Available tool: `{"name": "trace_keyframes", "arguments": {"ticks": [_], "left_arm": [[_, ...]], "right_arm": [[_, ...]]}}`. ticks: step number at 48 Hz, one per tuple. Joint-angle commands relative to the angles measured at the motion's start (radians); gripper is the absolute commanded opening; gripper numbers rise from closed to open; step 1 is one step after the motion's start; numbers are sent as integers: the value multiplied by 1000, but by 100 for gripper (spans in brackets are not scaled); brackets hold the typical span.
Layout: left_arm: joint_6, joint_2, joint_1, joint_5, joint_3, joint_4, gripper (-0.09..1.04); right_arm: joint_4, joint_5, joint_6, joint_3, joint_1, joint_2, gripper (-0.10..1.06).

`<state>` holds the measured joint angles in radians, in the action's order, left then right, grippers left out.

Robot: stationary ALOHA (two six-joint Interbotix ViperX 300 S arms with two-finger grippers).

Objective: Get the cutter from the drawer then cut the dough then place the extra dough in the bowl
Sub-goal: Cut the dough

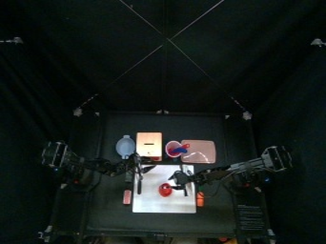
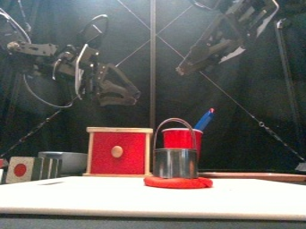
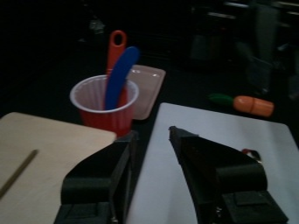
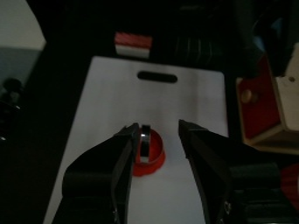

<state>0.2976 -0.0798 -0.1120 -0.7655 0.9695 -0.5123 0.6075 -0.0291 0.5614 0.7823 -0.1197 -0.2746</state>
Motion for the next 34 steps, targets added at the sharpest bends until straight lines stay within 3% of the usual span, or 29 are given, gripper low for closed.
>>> {"name": "trace_keyframes", "arguments": {"ticks": [1, 5, 9, 15, 20, 29, 34], "left_arm": [[-11, 46, -58, -51, -38, 0, 84], [-38, 100, -103, -109, -48, -3, 87], [-75, 150, -144, -166, -60, -8, 87], [-146, 219, -199, -221, -94, -9, 87], [-178, 276, -229, -227, -150, -6, 87], [-176, 337, -238, -199, -201, 3, 87], [-176, 342, -241, -179, -201, 3, 87]], "right_arm": [[-34, -279, -5, 115, 84, -25, 79], [-52, -390, -21, 175, 135, 3, 79], [-49, -462, -38, 199, 158, 40, 79], [-63, -569, -115, 192, 160, 123, 79], [-141, -630, -190, 175, 160, 198, 79], [-301, -689, -304, 147, 95, 316, 79], [-354, -706, -345, 137, 71, 345, 79]]}}
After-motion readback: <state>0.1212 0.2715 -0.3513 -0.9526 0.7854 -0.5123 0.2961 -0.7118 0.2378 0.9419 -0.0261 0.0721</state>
